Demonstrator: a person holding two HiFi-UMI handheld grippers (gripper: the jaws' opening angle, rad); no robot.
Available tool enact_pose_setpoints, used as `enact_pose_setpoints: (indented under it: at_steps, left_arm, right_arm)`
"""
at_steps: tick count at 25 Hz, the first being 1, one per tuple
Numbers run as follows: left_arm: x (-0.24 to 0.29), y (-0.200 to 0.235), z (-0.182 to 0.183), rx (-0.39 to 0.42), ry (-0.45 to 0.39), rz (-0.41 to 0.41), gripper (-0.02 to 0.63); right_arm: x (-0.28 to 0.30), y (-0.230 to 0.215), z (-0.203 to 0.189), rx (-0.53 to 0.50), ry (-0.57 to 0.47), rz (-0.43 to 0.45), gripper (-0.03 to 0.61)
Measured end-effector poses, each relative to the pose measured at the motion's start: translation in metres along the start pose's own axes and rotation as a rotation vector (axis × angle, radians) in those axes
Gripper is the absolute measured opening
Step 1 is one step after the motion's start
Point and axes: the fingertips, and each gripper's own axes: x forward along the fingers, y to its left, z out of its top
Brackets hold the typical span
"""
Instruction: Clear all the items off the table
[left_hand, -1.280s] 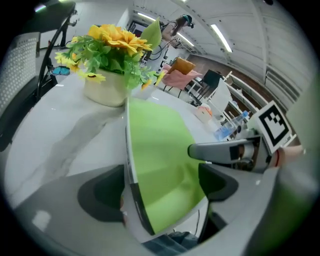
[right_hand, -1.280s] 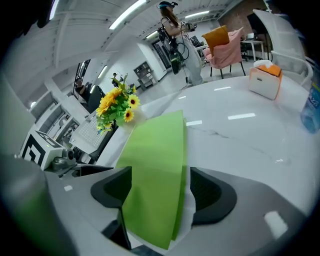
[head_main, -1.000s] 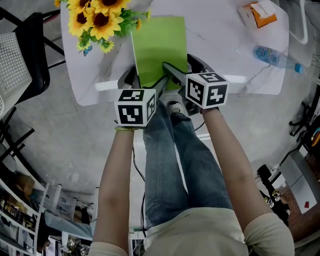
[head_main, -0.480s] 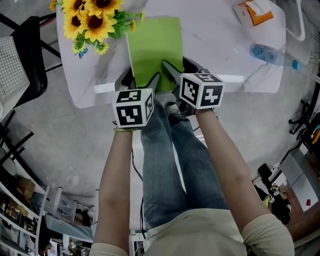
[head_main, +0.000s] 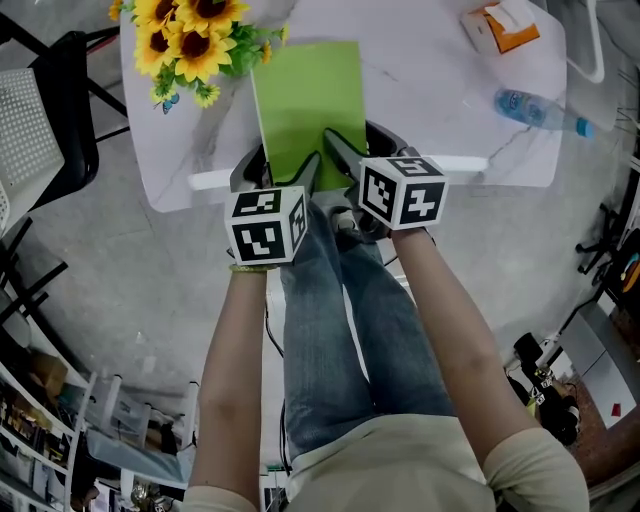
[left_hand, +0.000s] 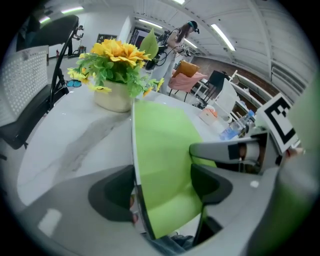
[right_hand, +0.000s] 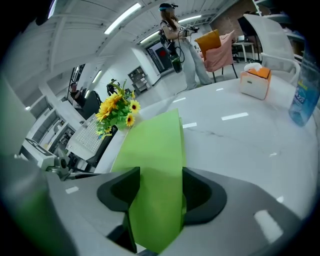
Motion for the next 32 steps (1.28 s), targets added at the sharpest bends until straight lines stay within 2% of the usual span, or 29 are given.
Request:
enact_pose_setpoints:
  at_steps: [10, 19, 32]
  left_arm:
    - [-0.027, -0.016, 0.012, -0.003, -0.053, -0.003, 0.356]
    - [-0.056, -0.044, 0.022, -0.018, -0.127, -0.004, 0.356]
    - [-0.106, -0.093, 0.013, -0.044, -0.187, 0.025, 0.356]
  right_arm:
    - [-0.032, 0.013, 0.013, -0.042, -0.036, 0.003, 0.253]
    - [-0.074, 0.022, 0.027, -0.122, -0.083, 0.007, 0.250]
    - [-0.144, 0.032, 0.023, -0.187, -0.103, 0.044, 0.242]
